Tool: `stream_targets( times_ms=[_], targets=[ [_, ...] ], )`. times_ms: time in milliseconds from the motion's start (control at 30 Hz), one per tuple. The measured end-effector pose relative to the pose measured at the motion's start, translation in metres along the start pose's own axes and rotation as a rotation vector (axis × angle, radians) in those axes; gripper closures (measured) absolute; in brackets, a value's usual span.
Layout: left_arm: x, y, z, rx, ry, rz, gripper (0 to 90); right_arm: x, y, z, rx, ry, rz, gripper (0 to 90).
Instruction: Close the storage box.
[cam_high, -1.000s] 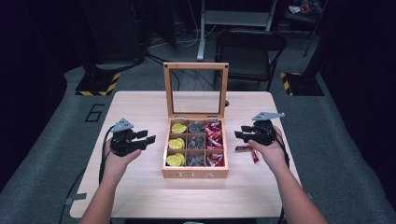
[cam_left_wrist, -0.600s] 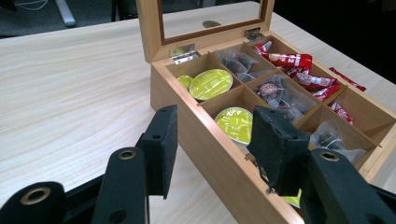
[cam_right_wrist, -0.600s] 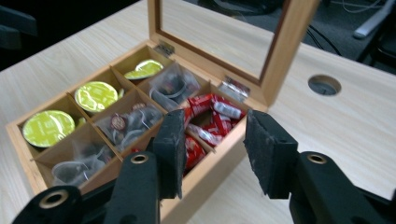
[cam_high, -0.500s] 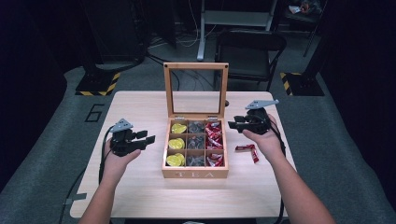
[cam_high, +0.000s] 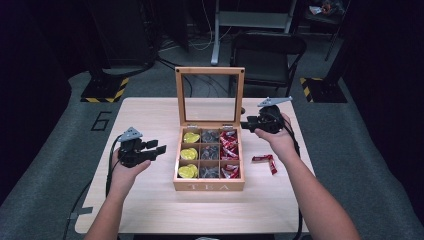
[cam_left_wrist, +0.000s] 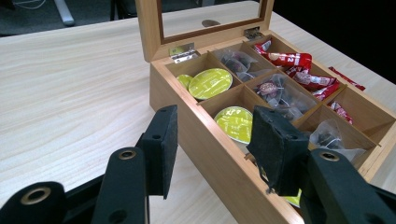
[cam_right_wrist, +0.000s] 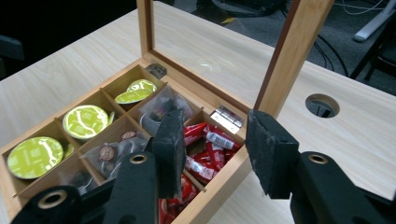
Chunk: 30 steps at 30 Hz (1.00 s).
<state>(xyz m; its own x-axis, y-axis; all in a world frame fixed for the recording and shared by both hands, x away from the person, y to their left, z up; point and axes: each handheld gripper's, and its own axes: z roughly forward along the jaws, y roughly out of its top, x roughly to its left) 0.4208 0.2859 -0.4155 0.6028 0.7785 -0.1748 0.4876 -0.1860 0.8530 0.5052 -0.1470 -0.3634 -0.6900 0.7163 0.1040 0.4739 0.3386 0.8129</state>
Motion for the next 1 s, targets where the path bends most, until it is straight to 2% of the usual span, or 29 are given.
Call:
stream_targets(
  times_ms=[333, 767, 1000],
  targets=[
    [0.000, 0.000, 0.001, 0.006, 0.000, 0.000, 51.6, -0.008, 0.010, 0.013, 0.010, -0.022, 0.009, 56.8],
    [0.001, -0.001, 0.000, 0.003, 0.001, -0.001, 51.6, -0.015, 0.022, 0.032, 0.028, -0.054, -0.016, 56.8],
    [0.001, -0.001, 0.000, 0.008, -0.003, 0.001, 51.6, -0.023, 0.025, 0.043, 0.040, -0.078, 0.011, 56.0]
  ],
)
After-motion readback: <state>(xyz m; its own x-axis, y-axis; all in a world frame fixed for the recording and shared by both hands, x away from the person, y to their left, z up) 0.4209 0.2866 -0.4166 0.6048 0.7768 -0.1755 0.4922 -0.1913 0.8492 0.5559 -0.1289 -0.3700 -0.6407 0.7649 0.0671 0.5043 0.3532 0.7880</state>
